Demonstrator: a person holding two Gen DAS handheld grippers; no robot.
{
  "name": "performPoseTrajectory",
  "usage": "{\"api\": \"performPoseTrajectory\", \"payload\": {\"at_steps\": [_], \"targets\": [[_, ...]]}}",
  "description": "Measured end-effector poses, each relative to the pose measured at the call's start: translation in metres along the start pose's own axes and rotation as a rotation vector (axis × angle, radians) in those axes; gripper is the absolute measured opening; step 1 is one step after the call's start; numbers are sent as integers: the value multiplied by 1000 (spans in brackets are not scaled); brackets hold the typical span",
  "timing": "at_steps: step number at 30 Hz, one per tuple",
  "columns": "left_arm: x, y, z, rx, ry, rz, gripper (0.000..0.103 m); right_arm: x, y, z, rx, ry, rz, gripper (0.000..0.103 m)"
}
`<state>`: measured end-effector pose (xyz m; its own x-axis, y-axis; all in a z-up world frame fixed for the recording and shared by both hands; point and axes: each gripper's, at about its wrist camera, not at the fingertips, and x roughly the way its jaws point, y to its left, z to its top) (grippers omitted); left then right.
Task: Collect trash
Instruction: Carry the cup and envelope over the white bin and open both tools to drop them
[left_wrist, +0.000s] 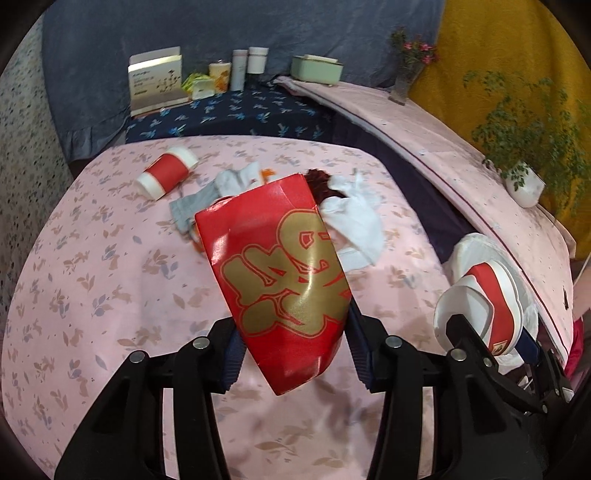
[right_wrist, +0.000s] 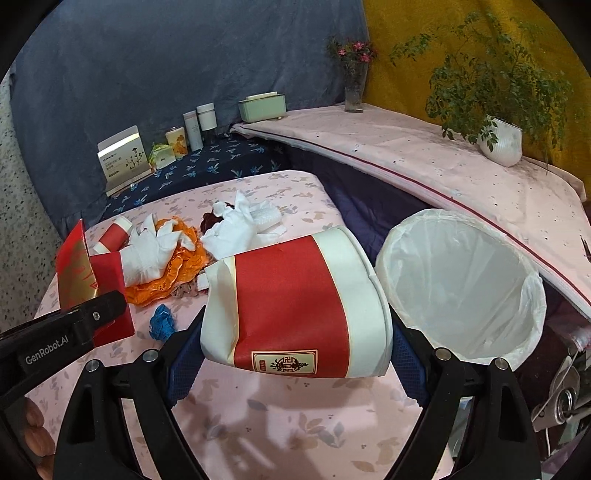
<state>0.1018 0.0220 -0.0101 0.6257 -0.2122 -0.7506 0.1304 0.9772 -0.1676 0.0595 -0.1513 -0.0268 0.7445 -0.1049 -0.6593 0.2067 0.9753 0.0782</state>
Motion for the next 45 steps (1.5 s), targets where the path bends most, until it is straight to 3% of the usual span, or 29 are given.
{"api": "performPoseTrajectory", "payload": {"at_steps": [12, 24, 32, 34, 36, 41, 45], "targets": [[0, -98, 2, 200, -16, -87, 46, -18, -80, 6, 106, -54, -111, 84], [37, -191, 2, 346, 41, -218, 46, -1, -160, 15, 178, -49, -239, 84], [66, -232, 7, 407, 112, -338, 47, 14, -198, 14, 225, -30, -288, 84], [72, -239, 7, 424, 126, -379, 50, 15, -205, 13, 237, -27, -300, 84], [79, -243, 7, 425, 146, -396, 62, 18, -211, 13, 247, -23, -310, 84], [86, -238, 7, 400, 126, -360, 77, 23, -212, 14, 254, -15, -304, 84], [89, -226, 11, 374, 121, -328, 78, 31, -203, 17, 230, -8, -288, 84]]}}
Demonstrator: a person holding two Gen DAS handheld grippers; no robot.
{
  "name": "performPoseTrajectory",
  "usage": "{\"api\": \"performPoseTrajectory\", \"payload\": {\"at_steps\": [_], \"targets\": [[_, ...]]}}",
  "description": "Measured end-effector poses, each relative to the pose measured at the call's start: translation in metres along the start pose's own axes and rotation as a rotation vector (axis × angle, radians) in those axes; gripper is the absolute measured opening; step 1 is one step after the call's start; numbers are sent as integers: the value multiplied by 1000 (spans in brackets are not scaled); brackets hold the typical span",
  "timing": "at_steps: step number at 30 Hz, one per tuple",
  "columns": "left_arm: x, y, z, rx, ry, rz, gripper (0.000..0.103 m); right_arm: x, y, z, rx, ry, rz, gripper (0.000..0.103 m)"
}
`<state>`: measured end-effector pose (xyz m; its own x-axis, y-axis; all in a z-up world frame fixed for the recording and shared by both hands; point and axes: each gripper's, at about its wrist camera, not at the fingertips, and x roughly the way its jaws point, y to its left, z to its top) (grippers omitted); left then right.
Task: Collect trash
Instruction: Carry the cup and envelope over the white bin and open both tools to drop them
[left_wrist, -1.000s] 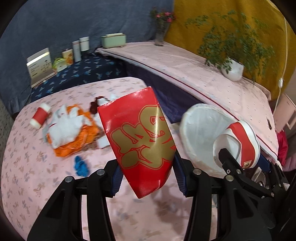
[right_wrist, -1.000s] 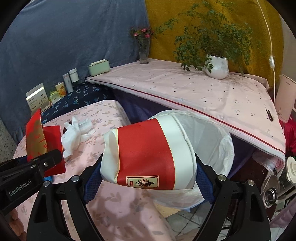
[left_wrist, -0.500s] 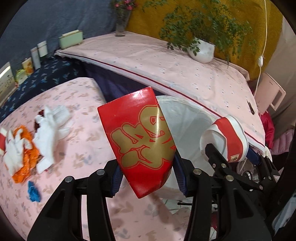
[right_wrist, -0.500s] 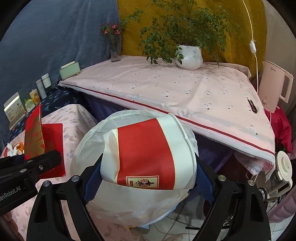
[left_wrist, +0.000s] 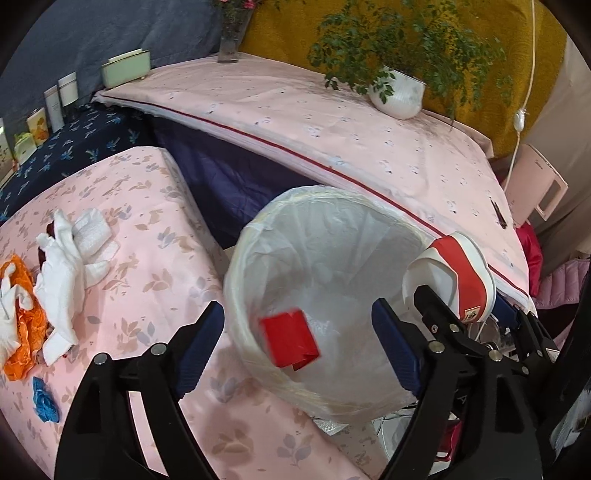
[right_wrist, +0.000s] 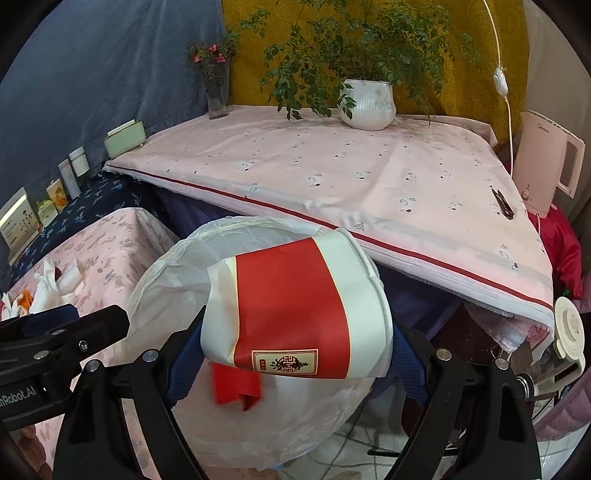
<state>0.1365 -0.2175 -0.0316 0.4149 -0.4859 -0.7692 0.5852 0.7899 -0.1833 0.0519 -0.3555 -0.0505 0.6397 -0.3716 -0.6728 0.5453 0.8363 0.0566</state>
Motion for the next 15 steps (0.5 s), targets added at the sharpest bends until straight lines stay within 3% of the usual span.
{"api": "performPoseTrajectory", "payload": {"at_steps": [9, 15], "targets": [[-19, 30, -7, -53, -55, 100, 90, 1, 30, 3, -38, -3, 34, 88], [-30, 46, -14, -70, -75, 163, 91, -4, 39, 4, -46, -16, 40, 90]]}}
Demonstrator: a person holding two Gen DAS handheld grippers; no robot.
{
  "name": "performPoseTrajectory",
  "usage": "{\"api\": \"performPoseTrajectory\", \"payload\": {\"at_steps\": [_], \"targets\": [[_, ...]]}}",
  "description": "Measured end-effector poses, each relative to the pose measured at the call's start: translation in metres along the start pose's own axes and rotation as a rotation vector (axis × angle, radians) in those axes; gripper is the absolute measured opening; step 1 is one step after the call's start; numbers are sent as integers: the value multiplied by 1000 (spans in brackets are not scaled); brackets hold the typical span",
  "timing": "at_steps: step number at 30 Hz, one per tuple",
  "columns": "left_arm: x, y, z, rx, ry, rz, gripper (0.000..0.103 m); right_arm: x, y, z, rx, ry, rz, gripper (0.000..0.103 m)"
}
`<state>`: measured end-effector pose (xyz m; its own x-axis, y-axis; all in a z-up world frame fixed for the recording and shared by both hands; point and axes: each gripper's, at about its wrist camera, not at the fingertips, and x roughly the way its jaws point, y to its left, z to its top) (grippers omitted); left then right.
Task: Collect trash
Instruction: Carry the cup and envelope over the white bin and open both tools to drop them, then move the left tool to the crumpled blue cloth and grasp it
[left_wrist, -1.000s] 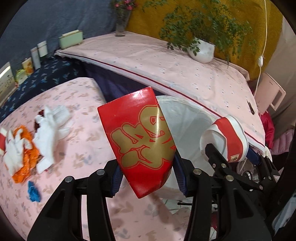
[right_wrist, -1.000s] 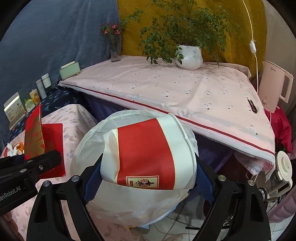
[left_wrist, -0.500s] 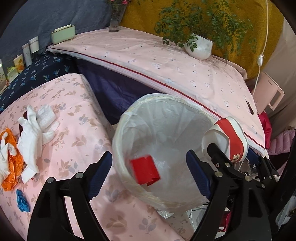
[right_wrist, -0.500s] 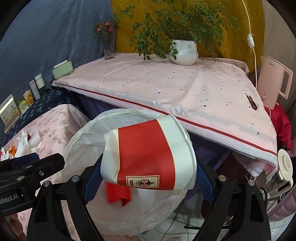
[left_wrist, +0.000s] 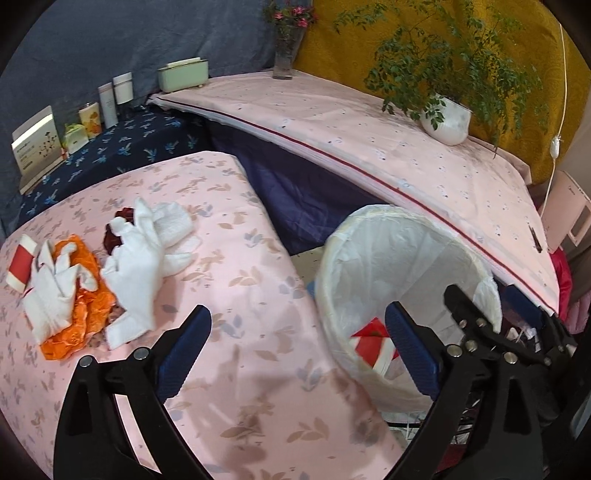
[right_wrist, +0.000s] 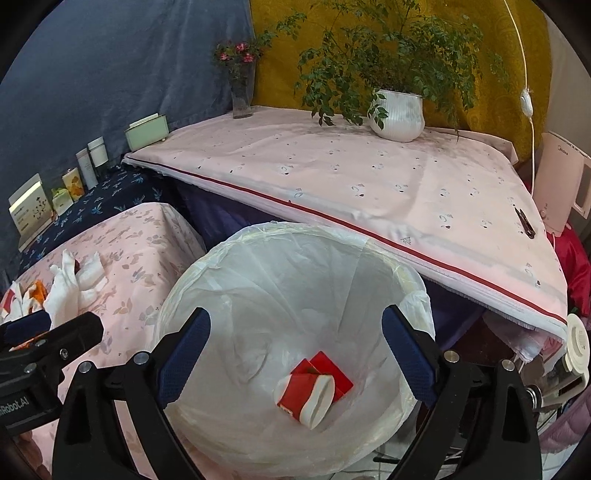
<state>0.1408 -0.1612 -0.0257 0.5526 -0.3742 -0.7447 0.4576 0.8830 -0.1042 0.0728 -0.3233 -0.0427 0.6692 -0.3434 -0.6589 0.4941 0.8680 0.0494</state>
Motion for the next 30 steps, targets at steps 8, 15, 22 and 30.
{"api": "performPoseTrajectory", "payload": {"at_steps": [8, 15, 22, 30], "targets": [[-12, 20, -12, -24, -15, 44, 91, -16, 12, 2, 0, -16, 24, 90], [-26, 45, -22, -59, -31, 89, 91, -26, 27, -1, -16, -16, 44, 90], [-35, 74, -32, -112, -30, 120, 91, -37, 53, -6, -60, -16, 73, 90], [-46, 108, -45, -162, -31, 176, 91, -47, 84, -12, -95, -11, 115, 90]]}}
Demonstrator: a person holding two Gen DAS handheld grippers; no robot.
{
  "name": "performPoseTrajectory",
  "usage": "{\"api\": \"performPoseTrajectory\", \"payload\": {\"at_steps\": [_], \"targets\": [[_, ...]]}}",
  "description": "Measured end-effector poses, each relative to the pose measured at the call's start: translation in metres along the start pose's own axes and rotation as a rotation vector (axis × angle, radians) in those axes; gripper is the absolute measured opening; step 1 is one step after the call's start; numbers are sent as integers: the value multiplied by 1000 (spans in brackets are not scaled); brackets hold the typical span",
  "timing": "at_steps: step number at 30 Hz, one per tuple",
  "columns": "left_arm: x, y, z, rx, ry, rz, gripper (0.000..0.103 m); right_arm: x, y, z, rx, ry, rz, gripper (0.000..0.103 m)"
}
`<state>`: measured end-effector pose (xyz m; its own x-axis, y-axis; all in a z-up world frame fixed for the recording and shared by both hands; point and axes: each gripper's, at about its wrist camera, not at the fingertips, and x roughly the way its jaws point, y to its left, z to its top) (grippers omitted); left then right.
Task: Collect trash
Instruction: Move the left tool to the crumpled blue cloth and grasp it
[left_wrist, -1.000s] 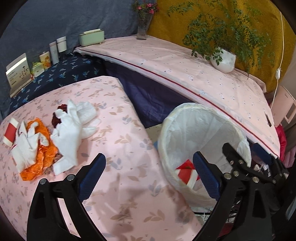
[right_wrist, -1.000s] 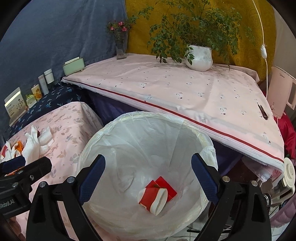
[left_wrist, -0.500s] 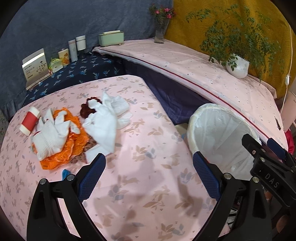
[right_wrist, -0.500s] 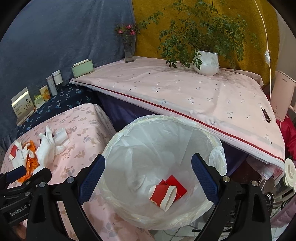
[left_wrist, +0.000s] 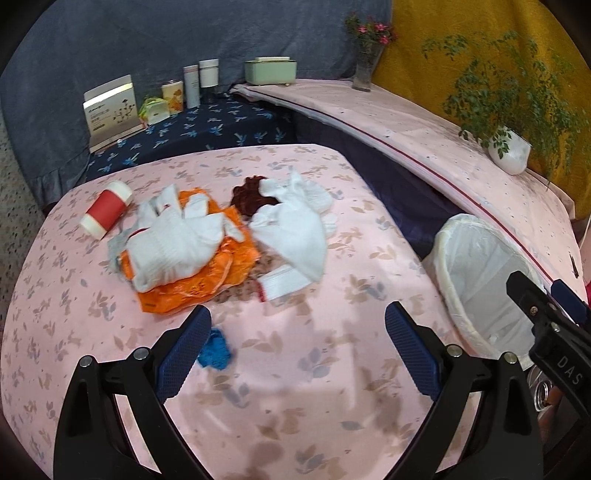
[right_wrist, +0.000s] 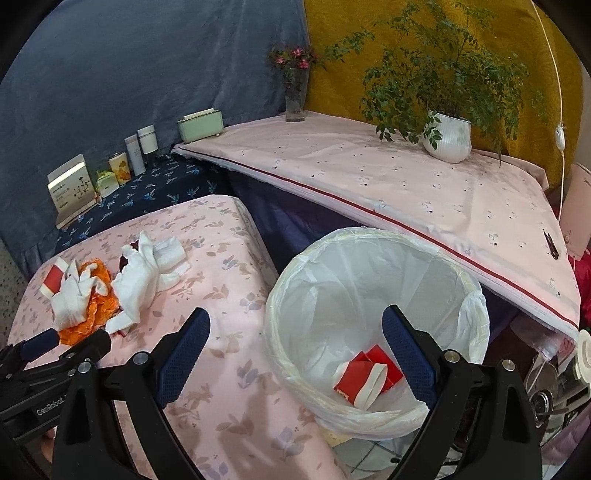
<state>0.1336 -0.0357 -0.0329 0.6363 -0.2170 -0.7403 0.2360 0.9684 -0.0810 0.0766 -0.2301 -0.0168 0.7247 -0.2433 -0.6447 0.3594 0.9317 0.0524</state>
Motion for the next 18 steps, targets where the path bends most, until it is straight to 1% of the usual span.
{"api": "performPoseTrajectory", "payload": {"at_steps": [6, 10, 16, 18], "targets": [[7, 31, -9, -49, 28, 47, 91, 1, 22, -5, -21, 15, 27, 90], [15, 50, -18, -82, 56, 65, 91, 4, 36, -8, -35, 29, 42, 90], [26, 72, -24, -129, 91, 58, 89, 14, 56, -14, -48, 56, 66, 90], [30, 78, -24, -142, 101, 47, 84, 17, 62, -16, -55, 63, 70, 90]]}}
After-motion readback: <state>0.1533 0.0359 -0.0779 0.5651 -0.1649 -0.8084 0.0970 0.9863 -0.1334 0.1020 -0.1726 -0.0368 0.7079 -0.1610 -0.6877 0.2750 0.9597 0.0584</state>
